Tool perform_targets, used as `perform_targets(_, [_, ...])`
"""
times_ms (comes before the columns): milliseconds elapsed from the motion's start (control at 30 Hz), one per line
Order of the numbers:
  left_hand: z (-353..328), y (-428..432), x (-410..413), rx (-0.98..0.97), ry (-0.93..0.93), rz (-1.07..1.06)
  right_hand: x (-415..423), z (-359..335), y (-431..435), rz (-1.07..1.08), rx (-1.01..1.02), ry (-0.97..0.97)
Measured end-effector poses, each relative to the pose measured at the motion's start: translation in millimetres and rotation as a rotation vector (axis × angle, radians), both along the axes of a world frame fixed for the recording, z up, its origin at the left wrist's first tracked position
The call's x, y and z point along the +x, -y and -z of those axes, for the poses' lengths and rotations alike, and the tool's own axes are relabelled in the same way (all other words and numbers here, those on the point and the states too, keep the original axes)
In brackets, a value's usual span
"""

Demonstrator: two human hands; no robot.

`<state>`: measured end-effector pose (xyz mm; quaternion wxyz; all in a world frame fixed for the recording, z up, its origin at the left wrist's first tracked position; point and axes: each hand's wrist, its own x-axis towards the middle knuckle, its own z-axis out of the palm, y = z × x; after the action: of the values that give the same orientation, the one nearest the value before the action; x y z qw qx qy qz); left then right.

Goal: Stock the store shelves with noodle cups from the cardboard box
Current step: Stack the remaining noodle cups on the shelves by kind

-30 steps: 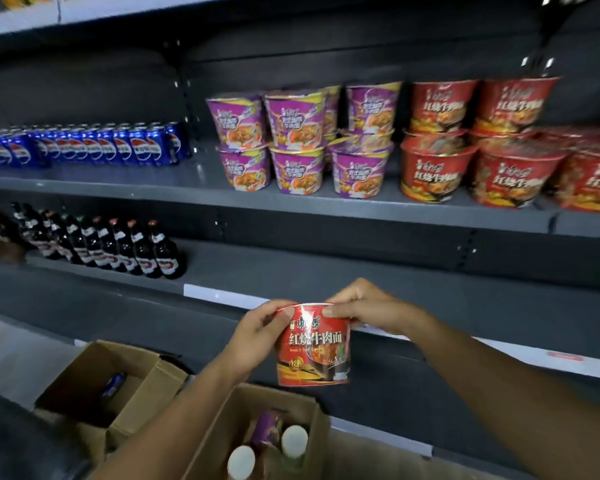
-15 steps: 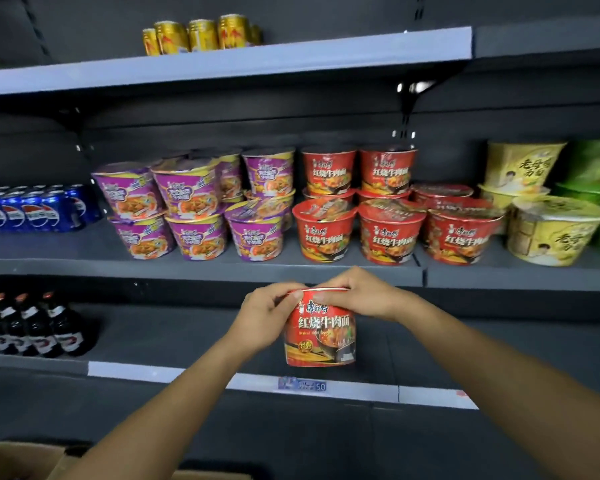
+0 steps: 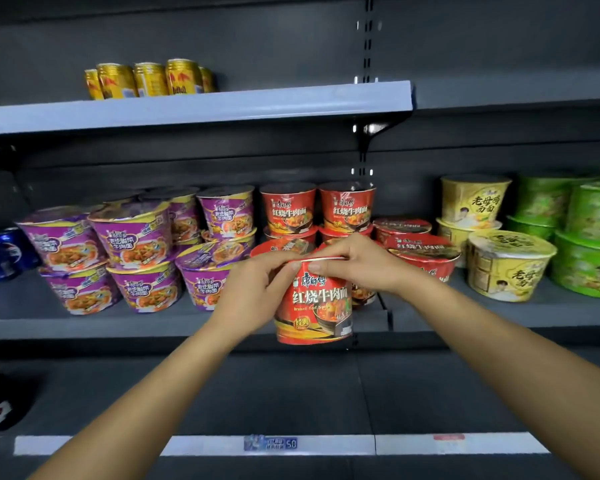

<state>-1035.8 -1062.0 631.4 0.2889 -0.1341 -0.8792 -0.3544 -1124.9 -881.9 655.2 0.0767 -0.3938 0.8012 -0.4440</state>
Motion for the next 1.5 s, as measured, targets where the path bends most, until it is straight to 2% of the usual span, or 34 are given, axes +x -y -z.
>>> perform_targets(333, [-44,10,-37,-0.036,-0.186,0.019,-6,-44,4,0.105,-0.091,-0.188])
perform_targets(500, [-52,-2,-51,-0.018,-0.246,0.073,-12,-47,-11,0.150,-0.159,-0.184])
perform_targets(1100, [-71,-86,-138,-0.010,-0.284,0.091,-82,-74,-97,0.244,-0.005,-0.297])
perform_targets(1500, [-54,-144,-203,-0.048,-0.273,0.127,-138,-61,-159,0.272,0.101,-0.347])
